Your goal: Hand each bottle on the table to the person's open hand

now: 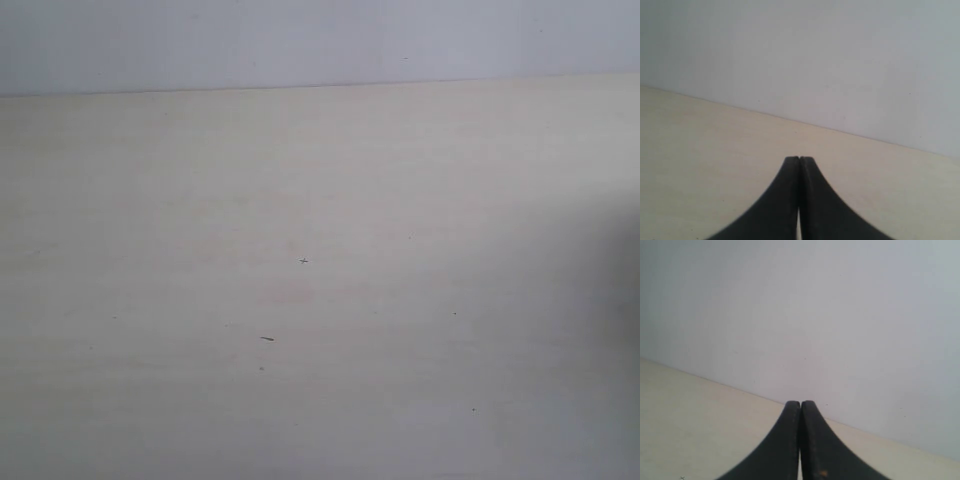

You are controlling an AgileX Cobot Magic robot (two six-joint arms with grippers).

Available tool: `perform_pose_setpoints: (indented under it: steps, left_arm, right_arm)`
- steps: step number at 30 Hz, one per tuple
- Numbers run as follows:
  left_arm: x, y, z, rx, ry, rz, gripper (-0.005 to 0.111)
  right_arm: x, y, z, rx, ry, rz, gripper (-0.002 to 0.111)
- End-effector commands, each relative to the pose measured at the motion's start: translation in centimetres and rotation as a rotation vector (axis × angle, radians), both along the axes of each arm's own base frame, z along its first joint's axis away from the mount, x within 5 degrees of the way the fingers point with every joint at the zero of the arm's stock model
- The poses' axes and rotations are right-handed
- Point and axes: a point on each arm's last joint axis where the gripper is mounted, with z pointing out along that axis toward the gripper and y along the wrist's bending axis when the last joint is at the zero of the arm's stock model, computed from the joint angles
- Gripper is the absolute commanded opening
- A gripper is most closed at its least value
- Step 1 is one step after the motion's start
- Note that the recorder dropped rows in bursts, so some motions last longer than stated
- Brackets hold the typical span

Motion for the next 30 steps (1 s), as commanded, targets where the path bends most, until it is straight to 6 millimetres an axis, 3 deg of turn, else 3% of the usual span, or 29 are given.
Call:
perform_pose_setpoints:
  steps: [1,30]
  left_arm:
    - [-0.06,0.18,0.02,0.021,-0.002,0.02,0.0]
    - [-0.07,0.28,0.03,0.002,-0.004,0.032,0.0]
  right_arm:
    - [-0.02,-0.04,0.02,0.004,-0.009,-0.005,0.0]
    - [-0.02,-0.04,0.02,0.004,-0.009,-0.005,0.0]
